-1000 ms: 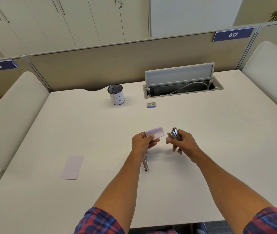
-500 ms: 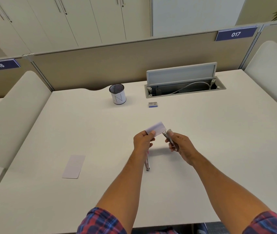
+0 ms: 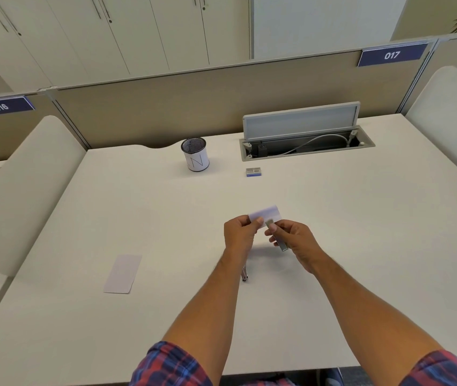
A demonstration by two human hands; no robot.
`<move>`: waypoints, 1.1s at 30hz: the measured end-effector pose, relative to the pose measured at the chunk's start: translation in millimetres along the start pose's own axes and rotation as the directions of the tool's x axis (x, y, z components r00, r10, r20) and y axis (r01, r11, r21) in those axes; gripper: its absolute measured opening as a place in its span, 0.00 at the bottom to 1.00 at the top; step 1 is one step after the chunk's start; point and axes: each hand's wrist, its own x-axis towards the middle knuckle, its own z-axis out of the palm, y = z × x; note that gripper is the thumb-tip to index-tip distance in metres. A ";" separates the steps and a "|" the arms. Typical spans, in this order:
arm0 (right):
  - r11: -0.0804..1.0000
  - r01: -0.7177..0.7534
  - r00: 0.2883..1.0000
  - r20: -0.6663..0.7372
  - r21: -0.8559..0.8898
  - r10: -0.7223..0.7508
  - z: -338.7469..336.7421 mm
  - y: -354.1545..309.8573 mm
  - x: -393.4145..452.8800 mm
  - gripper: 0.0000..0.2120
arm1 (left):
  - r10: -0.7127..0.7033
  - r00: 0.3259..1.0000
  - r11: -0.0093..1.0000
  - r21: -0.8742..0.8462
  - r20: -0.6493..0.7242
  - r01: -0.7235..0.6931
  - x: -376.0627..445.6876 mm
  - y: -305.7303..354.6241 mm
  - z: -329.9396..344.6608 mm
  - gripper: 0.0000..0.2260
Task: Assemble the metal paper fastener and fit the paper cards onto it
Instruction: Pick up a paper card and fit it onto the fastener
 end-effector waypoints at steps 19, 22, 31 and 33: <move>0.996 0.024 0.985 -0.172 0.087 -0.009 8.1 4.0 7.2 0.25 | -0.107 0.966 0.987 -0.094 0.235 0.132 -11.1 7.2 4.6 0.15; 0.993 0.050 0.981 -0.192 0.105 -0.029 9.3 2.6 7.3 0.22 | -0.092 0.969 0.987 -0.110 0.229 0.119 -12.2 10.8 8.6 0.12; 0.982 0.128 0.956 -0.282 0.136 -0.085 10.1 -3.6 11.0 0.23 | -0.096 0.982 0.967 -0.219 0.161 0.131 -11.6 12.8 21.7 0.06; 0.990 0.105 0.962 -0.262 0.095 -0.077 9.8 -4.8 11.1 0.21 | -0.112 0.979 0.969 -0.199 0.168 0.145 -9.1 10.5 19.6 0.07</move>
